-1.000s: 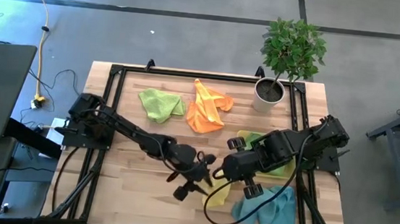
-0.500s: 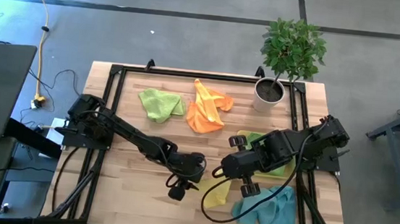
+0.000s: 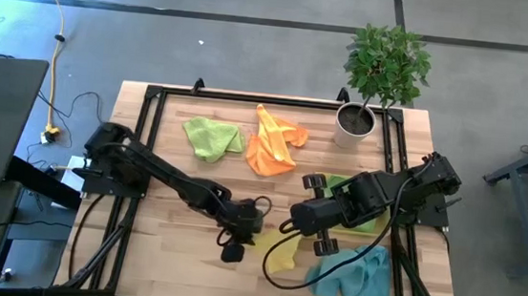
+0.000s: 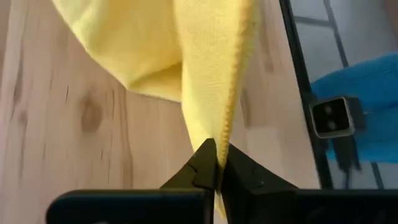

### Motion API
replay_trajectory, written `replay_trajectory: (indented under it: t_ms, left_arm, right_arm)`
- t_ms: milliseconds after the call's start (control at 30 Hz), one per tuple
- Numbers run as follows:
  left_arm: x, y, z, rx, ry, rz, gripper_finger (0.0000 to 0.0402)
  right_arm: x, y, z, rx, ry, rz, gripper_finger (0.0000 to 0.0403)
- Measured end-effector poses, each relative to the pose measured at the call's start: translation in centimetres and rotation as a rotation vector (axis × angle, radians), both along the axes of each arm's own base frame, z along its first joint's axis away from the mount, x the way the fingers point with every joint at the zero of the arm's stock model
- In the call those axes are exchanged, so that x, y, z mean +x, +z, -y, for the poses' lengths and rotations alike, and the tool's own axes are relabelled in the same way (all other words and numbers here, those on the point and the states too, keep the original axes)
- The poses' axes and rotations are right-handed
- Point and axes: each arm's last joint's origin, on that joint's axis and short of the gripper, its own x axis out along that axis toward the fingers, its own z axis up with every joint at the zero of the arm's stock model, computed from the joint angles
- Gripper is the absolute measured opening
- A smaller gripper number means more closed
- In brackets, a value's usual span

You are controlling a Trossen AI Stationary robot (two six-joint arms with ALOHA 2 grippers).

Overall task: Fold microfiber towels
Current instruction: Fold the yellow microfiber cloth

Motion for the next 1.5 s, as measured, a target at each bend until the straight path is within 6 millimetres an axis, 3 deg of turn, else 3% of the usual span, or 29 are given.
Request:
replay_trajectory:
  t_ms: [167,400,600,800,867,933,1000,1067,1133,1267,1500]
  left_arm:
    - [-2.8,3.0,-0.6,0.029,0.018,-0.065,0.0001]
    - [-7.7,8.1,-2.6,0.229,0.205,-0.051,0.0]
    - [-10.4,10.0,-3.8,0.434,0.289,-0.037,0.0]
    - [-11.4,11.3,-4.9,0.778,0.384,-0.001,0.0]
    - [-11.6,12.2,-5.2,0.888,0.418,-0.003,0.0]
    - [-11.5,13.3,-5.1,0.891,0.377,0.018,0.0]
    - [-11.3,14.4,-4.8,0.802,0.259,0.032,0.0]
    - [-11.2,15.5,-4.4,0.705,0.148,0.064,0.0]
    - [-11.2,16.6,-4.3,0.703,0.131,0.089,0.0]
    - [-11.7,18.0,-5.2,0.924,0.348,0.096,0.0]
    - [-12.6,18.4,-6.5,1.059,0.384,-0.008,0.0]
  right_arm:
    - [0.1,0.2,0.0,-0.052,0.056,0.035,0.0]
    - [-0.5,1.2,0.8,-0.168,0.008,0.142,0.0]
    - [-1.5,-0.1,2.2,-0.191,-0.05,0.362,0.0]
    - [-2.3,-0.9,6.1,-0.401,-0.313,0.606,0.0]
    - [-2.3,-1.2,7.0,-0.4,-0.353,0.642,0.0]
    - [-2.6,-1.3,7.4,-0.278,-0.258,0.619,0.0]
    - [-2.6,-1.3,7.4,-0.117,-0.129,0.59,0.0]
    - [-2.7,-1.5,7.4,-0.062,-0.044,0.555,0.0]
    - [-2.6,-1.1,7.6,-0.129,-0.045,0.582,0.0]
    - [-2.5,-0.1,8.9,-0.37,-0.186,0.649,0.0]
    - [-2.1,-0.3,11.0,-0.459,-0.16,0.597,0.0]
